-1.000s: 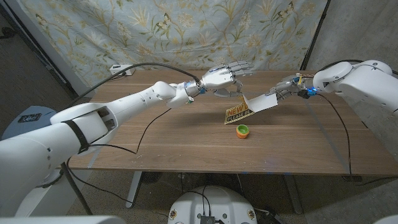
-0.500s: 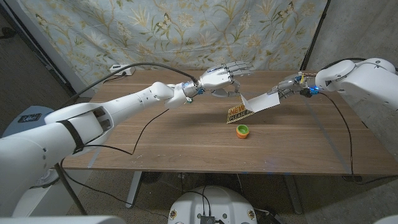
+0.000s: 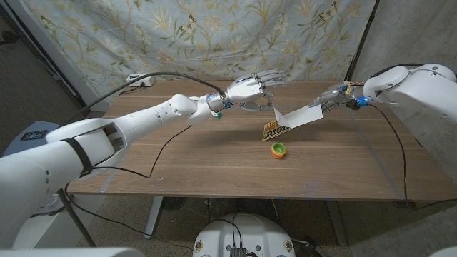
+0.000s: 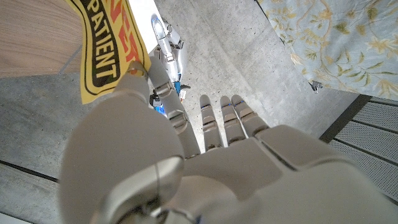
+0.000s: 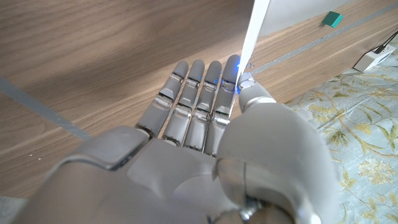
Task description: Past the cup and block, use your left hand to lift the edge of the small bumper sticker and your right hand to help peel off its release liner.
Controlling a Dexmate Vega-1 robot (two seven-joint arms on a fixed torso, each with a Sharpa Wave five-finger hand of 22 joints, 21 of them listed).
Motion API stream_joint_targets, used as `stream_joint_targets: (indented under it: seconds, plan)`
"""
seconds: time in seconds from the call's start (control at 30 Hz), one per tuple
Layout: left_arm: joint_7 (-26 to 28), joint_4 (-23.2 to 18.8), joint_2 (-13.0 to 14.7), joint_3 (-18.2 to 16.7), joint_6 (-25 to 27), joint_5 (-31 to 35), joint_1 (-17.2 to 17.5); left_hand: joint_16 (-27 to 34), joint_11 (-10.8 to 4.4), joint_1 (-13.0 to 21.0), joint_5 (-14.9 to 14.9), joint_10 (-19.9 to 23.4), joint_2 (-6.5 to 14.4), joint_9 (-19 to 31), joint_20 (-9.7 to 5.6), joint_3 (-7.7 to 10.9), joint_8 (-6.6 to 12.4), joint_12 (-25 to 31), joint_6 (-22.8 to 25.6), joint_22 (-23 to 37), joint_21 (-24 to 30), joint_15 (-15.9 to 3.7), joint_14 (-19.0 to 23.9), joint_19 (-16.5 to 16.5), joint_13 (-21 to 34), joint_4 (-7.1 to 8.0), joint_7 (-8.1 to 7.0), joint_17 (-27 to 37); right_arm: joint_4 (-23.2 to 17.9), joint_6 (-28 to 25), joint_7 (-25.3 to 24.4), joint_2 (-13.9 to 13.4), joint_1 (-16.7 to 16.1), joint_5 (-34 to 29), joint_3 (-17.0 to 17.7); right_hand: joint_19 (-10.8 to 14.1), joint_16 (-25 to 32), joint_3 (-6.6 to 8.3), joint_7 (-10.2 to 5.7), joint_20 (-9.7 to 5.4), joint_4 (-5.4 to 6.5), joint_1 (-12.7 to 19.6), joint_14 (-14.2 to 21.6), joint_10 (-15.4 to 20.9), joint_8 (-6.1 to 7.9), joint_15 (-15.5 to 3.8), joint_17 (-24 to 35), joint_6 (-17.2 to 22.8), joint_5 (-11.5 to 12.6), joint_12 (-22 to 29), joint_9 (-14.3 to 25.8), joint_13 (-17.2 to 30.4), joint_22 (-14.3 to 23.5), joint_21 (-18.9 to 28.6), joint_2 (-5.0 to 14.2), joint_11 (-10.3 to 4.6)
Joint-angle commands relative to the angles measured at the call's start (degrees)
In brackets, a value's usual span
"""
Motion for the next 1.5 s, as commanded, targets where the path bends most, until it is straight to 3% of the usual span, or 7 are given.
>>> stream_joint_targets:
  seconds: [0.03,1.5]
  plan:
    - [-0.98,-2.23,1.84,-0.68,0.55,-0.72,0.79,0.27,-0.39,-0.49,0.03,0.38,0.09,0.21,-0.26,-0.35,0.38,0.36,0.06,0.11,0.22,-0.06,0.37,0.11,0.22,-0.02,-0.20,0.11,-0.24,-0.85,0.68,-0.32,1.13,-1.08,-0.66,0.18,0.36,-0.41,-0.49,-0.49,-0.07,0.69,0.67,0.39,0.27,-3.70,0.18,0.31,0.33,0.32,0.08,0.31,0.17,0.08,-0.02,-0.07]
    - [-4.25,-9.83,7.57,-6.73,0.41,-0.53,5.88,0.30,-0.64,-0.57,0.06,0.96,0.04,0.09,-0.46,-0.34,0.66,0.39,0.12,0.11,0.26,-0.38,0.93,0.21,0.23,-0.07,-0.27,0.11,-1.95,-3.64,1.77,-3.00,2.10,-2.70,-0.24,0.29,0.31,-0.95,-0.45,-0.88,-0.02,1.23,1.05,0.19,0.60,-3.92,0.46,0.23,0.35,0.85,0.01,1.92,0.17,0.11,0.25,-0.18]
